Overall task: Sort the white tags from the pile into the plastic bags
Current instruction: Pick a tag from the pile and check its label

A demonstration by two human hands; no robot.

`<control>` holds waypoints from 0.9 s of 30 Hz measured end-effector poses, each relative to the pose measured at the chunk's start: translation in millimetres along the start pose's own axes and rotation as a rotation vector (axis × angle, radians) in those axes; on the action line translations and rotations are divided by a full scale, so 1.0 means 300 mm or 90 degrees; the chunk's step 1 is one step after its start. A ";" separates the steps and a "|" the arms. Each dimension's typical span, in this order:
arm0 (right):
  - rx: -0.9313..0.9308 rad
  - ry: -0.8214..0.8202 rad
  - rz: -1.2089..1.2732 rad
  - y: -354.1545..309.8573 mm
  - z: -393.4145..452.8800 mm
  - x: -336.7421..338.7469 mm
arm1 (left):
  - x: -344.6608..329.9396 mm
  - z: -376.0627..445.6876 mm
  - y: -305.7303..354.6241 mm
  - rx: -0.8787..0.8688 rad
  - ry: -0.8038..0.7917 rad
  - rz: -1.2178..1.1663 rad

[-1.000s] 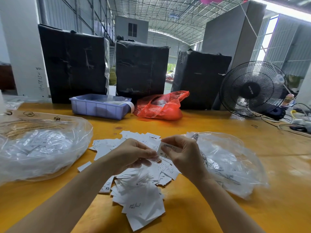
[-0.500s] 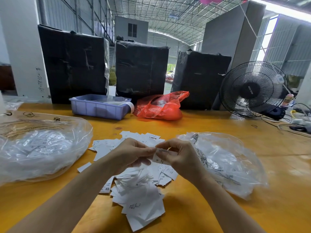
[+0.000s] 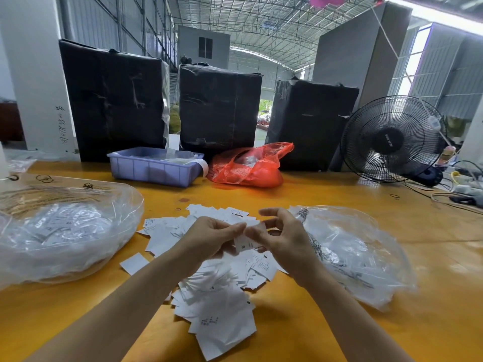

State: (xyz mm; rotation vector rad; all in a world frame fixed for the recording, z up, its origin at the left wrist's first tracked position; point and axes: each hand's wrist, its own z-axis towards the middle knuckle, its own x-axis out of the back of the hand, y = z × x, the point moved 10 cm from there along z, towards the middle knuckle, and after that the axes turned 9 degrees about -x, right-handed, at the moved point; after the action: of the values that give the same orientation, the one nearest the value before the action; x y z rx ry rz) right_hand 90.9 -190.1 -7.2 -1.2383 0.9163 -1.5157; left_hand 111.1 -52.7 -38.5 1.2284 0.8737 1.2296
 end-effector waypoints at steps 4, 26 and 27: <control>0.027 0.065 0.064 -0.010 -0.003 0.039 | 0.017 0.004 -0.021 0.011 0.052 -0.045; -0.025 0.082 0.119 0.032 -0.001 0.027 | -0.045 -0.012 -0.062 0.098 -0.014 -0.240; -0.015 0.106 0.114 0.027 -0.002 0.044 | -0.043 -0.015 -0.061 0.098 -0.030 -0.215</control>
State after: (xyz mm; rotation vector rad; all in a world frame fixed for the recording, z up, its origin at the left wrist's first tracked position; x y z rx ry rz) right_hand 91.3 -205.0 -11.3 -1.0275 1.1259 -1.4833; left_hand 108.2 -62.7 -58.8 1.1675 1.1061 0.8742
